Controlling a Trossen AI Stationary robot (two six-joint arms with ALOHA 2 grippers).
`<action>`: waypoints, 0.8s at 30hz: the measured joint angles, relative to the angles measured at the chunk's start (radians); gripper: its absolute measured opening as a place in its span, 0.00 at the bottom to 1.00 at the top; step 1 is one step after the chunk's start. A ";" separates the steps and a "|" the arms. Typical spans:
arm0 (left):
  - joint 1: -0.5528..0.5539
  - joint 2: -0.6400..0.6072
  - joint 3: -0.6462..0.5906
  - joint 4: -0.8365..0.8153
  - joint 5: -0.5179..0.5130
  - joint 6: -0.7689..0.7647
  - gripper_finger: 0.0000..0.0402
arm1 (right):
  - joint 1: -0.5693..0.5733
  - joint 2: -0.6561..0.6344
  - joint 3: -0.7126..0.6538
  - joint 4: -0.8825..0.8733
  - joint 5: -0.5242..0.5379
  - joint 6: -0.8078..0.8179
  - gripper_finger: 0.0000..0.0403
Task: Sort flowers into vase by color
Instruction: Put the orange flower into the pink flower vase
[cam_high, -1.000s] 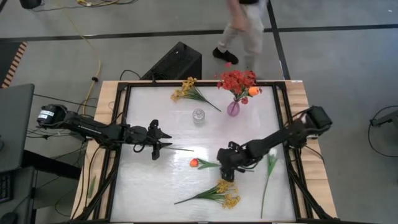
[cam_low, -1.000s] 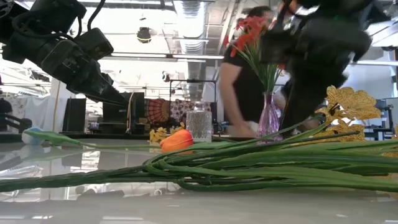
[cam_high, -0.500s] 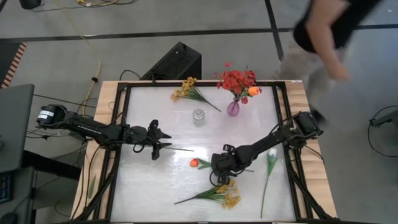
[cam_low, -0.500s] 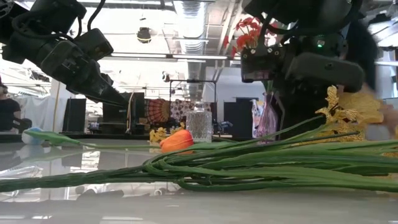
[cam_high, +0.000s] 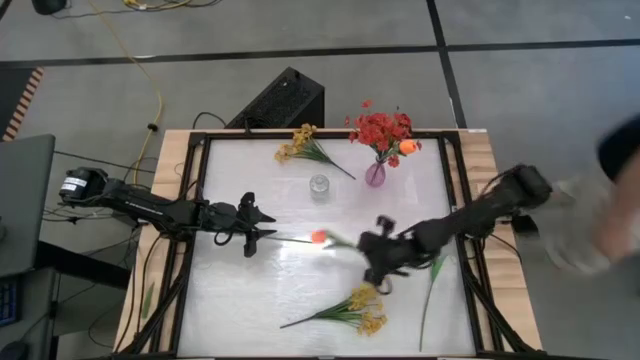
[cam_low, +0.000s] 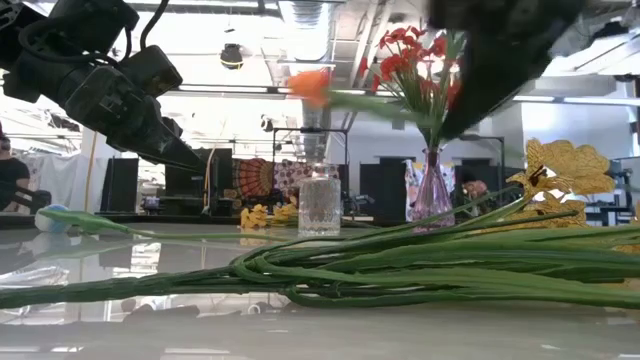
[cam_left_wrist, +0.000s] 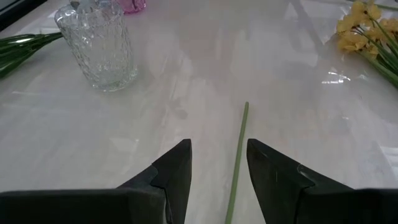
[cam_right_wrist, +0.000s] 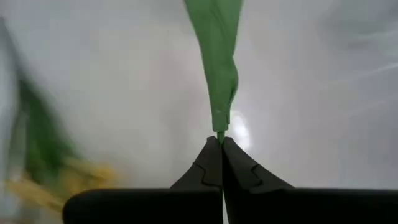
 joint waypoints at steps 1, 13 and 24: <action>0.000 0.000 0.000 0.000 0.000 0.000 0.36 | 0.008 -0.056 -0.031 0.006 0.052 -0.008 0.04; 0.000 0.000 0.000 0.000 -0.001 -0.001 0.36 | -0.080 -0.705 -0.228 0.574 0.269 -0.447 0.04; 0.000 0.000 0.000 0.001 -0.013 0.000 0.36 | -0.227 -0.983 -0.137 0.573 0.438 -0.770 0.04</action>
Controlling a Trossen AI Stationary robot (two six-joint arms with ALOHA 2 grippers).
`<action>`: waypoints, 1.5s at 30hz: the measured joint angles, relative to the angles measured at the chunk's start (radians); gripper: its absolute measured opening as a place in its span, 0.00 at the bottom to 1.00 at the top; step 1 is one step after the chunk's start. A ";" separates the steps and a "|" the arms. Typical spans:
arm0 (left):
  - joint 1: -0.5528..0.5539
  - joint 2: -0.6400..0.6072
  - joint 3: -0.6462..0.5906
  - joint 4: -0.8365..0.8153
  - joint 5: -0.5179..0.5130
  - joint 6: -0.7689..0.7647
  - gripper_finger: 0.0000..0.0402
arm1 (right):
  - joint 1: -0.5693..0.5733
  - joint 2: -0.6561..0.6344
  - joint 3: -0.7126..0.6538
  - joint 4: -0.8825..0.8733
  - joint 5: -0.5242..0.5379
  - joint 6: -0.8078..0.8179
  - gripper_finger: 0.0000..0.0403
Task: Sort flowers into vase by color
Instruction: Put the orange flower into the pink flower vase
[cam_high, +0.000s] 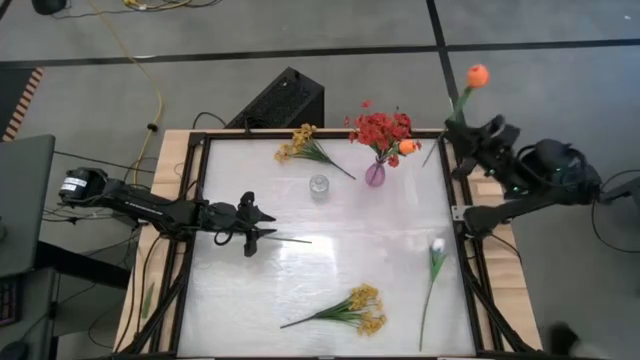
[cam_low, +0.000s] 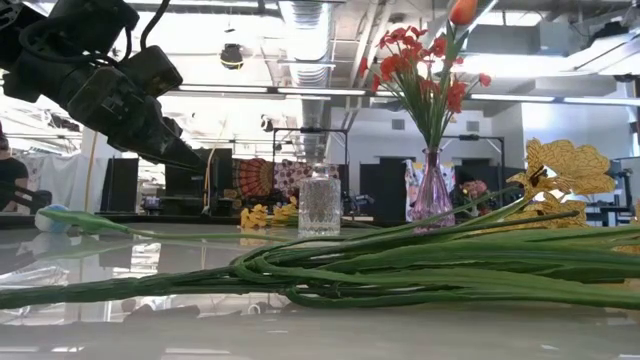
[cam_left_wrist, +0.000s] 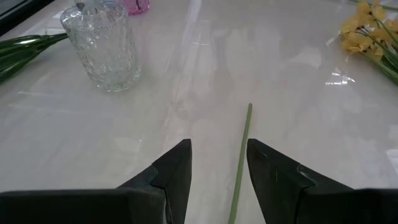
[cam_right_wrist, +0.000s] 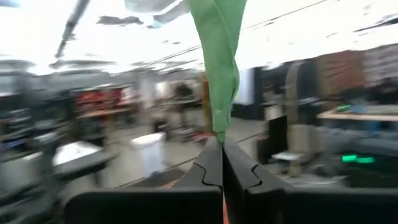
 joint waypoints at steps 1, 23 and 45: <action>0.000 0.000 0.000 0.000 -0.001 0.000 0.36 | -0.023 -0.014 0.002 -0.001 0.018 -0.017 0.04; 0.000 0.000 0.000 0.062 -0.007 0.018 0.36 | -0.868 0.345 0.000 0.179 -0.648 0.307 0.04; 0.000 0.000 0.000 -0.007 -0.007 -0.017 0.36 | -0.836 0.394 -0.194 0.361 -0.664 0.363 0.05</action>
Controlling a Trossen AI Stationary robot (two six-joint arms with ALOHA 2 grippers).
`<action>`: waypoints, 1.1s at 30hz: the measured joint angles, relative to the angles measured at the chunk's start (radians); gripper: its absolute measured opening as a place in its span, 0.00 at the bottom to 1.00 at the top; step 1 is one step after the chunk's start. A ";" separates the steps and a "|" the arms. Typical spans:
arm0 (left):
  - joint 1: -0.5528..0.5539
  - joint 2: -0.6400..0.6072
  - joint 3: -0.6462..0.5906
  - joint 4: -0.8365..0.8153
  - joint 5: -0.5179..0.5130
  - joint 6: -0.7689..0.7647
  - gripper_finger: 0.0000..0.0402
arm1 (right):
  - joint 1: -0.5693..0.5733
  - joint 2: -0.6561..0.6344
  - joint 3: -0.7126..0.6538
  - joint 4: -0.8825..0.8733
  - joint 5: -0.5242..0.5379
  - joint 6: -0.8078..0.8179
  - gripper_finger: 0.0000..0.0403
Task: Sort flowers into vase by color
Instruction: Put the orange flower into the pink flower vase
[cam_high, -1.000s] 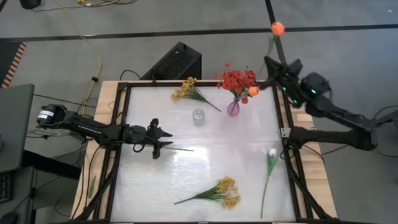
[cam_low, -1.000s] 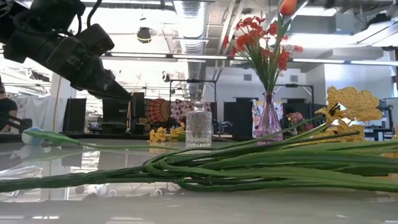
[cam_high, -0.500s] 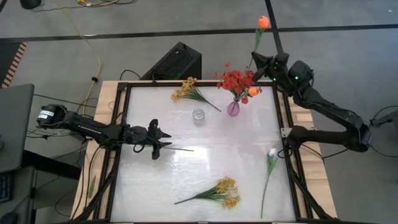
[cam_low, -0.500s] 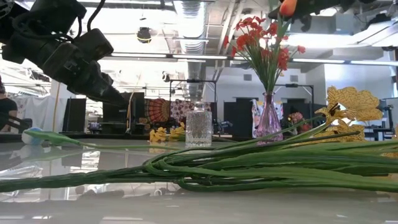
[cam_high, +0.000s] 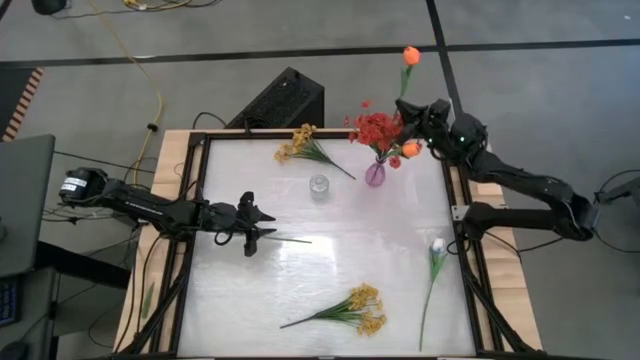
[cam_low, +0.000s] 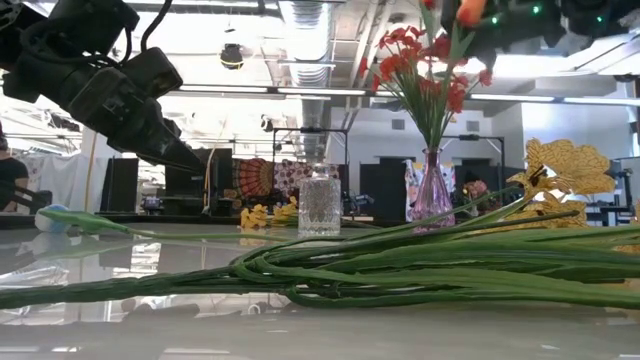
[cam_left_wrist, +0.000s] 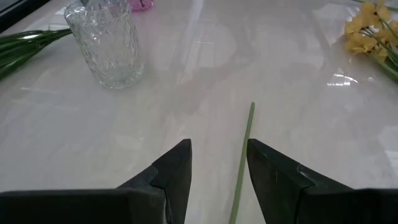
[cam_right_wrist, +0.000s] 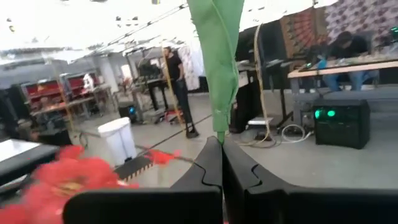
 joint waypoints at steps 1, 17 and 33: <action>0.000 0.000 0.000 0.000 0.000 -0.001 0.36 | 0.000 -0.005 -0.020 0.016 0.004 0.012 0.05; 0.000 0.000 0.000 -0.013 0.001 -0.006 0.36 | 0.062 -0.010 -0.233 0.212 0.090 0.048 0.05; 0.000 0.000 0.000 -0.016 0.000 -0.009 0.36 | 0.111 -0.020 -0.306 0.405 0.126 0.007 0.05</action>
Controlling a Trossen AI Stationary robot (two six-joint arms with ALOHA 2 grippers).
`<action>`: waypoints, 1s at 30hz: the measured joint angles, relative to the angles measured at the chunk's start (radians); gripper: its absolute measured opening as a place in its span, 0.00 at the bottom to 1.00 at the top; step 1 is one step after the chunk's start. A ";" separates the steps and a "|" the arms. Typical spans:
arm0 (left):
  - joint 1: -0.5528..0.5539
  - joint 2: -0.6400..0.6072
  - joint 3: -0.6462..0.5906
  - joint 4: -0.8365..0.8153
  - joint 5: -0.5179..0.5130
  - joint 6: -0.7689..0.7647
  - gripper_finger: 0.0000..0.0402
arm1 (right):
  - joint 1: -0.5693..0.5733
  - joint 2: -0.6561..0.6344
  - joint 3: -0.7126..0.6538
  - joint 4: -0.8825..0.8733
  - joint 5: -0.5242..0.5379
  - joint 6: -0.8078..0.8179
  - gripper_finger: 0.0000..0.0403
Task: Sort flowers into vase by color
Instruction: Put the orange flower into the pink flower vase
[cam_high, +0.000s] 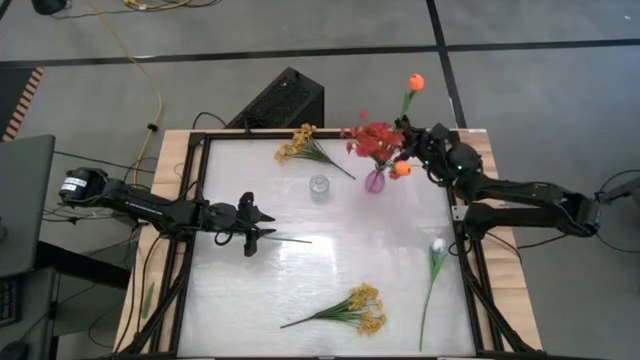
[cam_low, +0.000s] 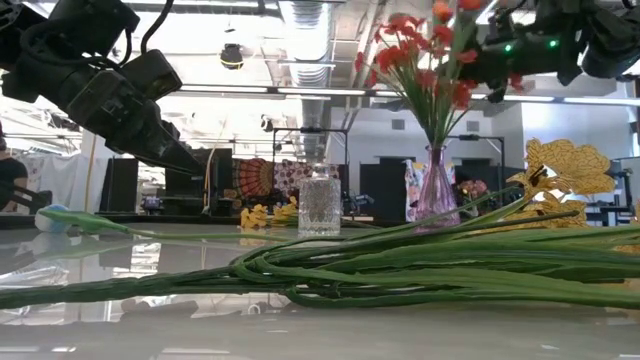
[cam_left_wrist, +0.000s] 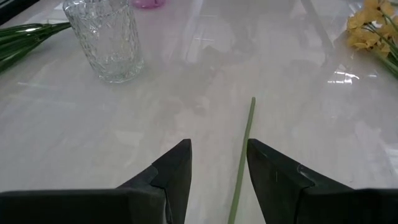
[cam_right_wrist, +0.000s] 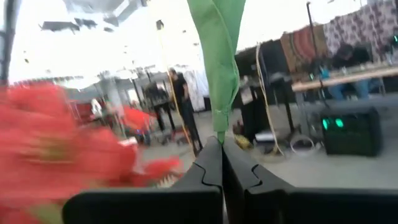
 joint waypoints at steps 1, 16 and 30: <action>0.000 0.000 0.000 0.000 0.000 0.000 0.36 | 0.007 -0.007 0.000 0.014 0.000 -0.008 0.05; 0.000 0.000 0.000 0.000 0.000 -0.001 0.36 | 0.081 -0.056 0.002 0.049 0.001 -0.025 0.05; 0.000 0.000 0.000 0.000 0.000 -0.004 0.36 | 0.081 0.088 0.004 0.031 0.004 -0.047 0.05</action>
